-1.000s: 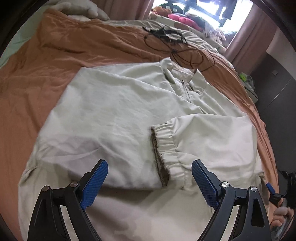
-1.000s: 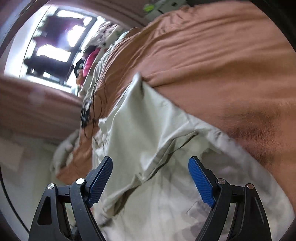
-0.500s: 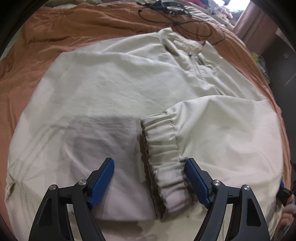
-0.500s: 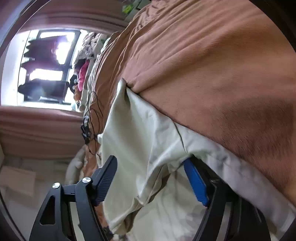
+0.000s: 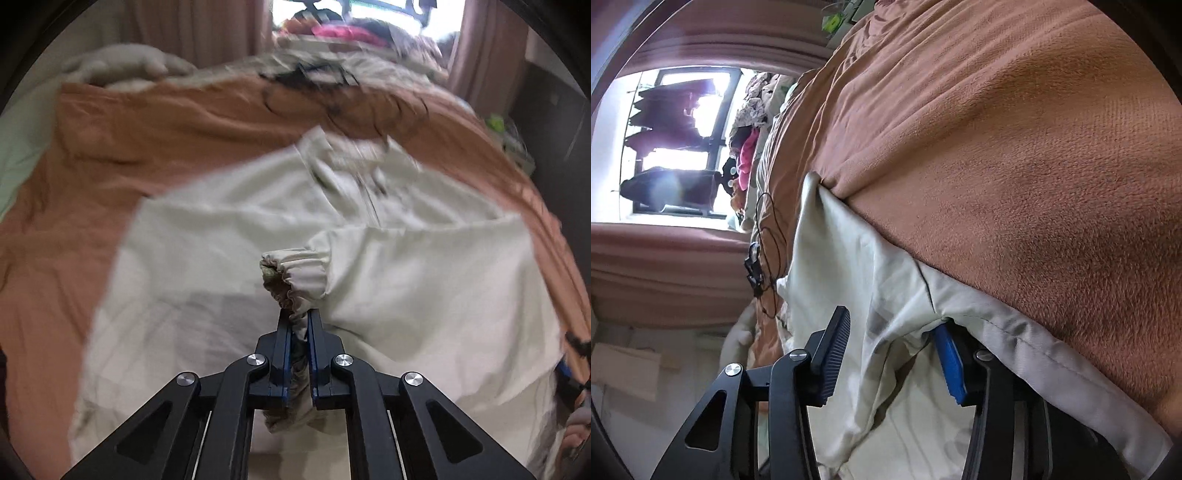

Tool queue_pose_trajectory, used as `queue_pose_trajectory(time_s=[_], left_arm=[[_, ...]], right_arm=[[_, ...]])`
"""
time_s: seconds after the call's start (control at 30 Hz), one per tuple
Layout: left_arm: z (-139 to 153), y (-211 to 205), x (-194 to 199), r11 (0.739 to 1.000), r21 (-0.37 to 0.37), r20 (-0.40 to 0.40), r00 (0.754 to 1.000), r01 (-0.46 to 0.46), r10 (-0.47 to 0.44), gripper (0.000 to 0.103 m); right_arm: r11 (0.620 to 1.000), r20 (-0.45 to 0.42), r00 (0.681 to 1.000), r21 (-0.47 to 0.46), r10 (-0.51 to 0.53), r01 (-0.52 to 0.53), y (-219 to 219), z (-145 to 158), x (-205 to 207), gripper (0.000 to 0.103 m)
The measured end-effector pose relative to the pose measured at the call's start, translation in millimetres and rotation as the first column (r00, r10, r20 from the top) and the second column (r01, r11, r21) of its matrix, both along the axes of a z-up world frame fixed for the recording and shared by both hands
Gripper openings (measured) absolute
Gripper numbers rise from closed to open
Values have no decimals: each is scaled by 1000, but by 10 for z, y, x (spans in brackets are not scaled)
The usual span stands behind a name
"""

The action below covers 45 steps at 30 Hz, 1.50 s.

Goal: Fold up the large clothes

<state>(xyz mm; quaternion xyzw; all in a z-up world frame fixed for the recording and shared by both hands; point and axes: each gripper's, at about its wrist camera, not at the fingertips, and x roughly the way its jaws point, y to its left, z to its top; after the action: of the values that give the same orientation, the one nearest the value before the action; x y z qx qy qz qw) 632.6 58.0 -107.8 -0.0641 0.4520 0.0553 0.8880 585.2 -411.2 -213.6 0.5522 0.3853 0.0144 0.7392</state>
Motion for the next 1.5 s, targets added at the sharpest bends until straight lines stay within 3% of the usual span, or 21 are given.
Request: queue_pose_trajectory(time_s=[0.1, 0.37, 0.47, 0.7, 0.9, 0.93, 0.97, 1.03, 1.1, 1.33, 1.5], left_arm=[[15, 195, -27, 999, -38, -11, 1000, -25, 24, 7], [-515, 238, -115, 997, -51, -119, 992, -53, 46, 7], [-580, 283, -139, 995, -73, -125, 991, -64, 54, 7], [-506, 352, 75, 996, -61, -102, 993, -61, 54, 7], [-534, 320, 170, 998, -56, -106, 994, -42, 35, 7], [-540, 326, 176, 997, -58, -107, 994, -41, 35, 8], [-543, 336, 180, 997, -64, -109, 993, -44, 37, 8], [-516, 359, 157, 994, -102, -96, 995, -42, 32, 9], [-463, 374, 102, 990, -138, -79, 997, -26, 15, 14], [-313, 483, -132, 989, -139, -82, 996, -46, 35, 15], [-178, 559, -417, 983, -177, -64, 997, -51, 40, 15]], right_arm=[[1000, -1, 1000, -6, -1, 1, 10, 6, 9, 47], [1000, -1, 1000, 7, -4, 4, -19, 0, 4, 47], [1000, -3, 1000, 4, -2, 2, -17, -1, -2, 47], [999, 1, 1000, 51, -6, 6, -14, 35, -133, 47], [999, -18, 1000, 32, 16, -15, 54, 26, -106, 47], [1000, -17, 1000, 24, 17, -17, 59, 29, -96, 39], [1000, -18, 1000, 4, 17, -17, 54, 36, -77, 25], [1000, -26, 1000, -27, 4, -5, 27, 47, -67, 20], [999, -34, 999, -37, -5, 3, 13, 39, -67, 20], [998, -76, 997, -62, 8, -13, 66, 86, -87, 21], [997, -60, 998, -83, -2, -3, 76, 211, -207, 33]])
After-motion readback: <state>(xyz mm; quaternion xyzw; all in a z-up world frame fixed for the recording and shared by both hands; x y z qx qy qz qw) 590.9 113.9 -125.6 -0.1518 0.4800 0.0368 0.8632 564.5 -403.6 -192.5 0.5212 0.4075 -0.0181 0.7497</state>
